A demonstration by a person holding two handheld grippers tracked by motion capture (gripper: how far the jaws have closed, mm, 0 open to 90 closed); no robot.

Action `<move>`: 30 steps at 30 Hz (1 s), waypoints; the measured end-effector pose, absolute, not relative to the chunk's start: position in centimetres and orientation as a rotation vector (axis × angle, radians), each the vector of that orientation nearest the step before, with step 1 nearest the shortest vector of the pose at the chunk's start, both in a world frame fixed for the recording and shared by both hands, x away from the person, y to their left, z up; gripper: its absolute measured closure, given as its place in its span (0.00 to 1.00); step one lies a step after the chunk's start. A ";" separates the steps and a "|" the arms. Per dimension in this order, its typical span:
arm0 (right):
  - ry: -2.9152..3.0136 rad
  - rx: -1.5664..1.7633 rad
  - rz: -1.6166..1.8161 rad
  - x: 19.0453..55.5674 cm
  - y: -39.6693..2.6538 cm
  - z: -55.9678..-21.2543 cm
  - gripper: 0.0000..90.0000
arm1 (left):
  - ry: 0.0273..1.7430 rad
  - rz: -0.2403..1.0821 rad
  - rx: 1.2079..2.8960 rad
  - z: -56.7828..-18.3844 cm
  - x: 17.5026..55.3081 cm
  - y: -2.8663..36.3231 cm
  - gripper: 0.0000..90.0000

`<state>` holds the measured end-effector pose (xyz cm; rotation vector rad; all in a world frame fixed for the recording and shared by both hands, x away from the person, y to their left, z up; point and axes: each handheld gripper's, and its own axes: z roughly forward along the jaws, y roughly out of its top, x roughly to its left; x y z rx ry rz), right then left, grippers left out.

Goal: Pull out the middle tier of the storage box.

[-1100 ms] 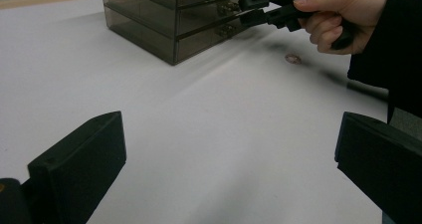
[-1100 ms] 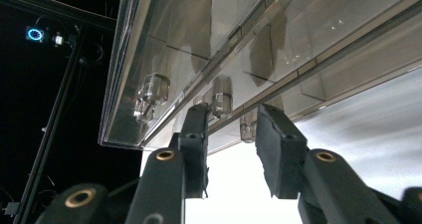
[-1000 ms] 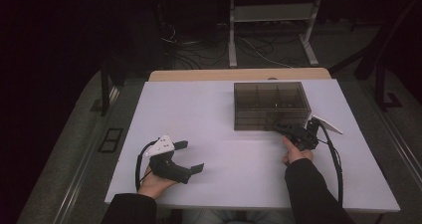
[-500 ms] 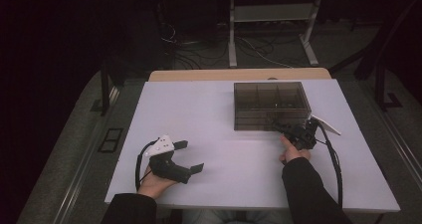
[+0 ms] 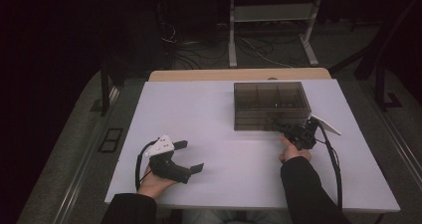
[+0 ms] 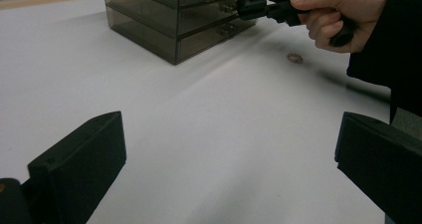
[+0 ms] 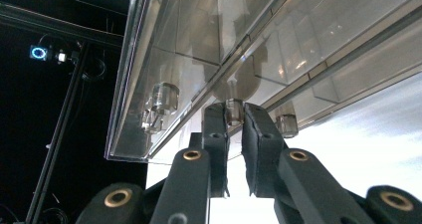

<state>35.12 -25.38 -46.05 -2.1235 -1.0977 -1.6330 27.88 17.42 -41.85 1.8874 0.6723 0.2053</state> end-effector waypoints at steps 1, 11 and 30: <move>-1.099 -2.122 -1.633 35.1 -25.4 -46.0 0.89 | 0.672 0.205 1.888 -41.9 27.9 17.4 0.00; -1.167 -2.137 -1.624 34.5 -25.3 -45.6 0.89 | 0.671 0.207 1.889 -41.9 27.9 17.4 0.00; -1.214 -2.139 -1.620 33.5 -25.2 -45.4 0.89 | 0.670 0.207 1.896 -41.9 27.9 17.4 0.00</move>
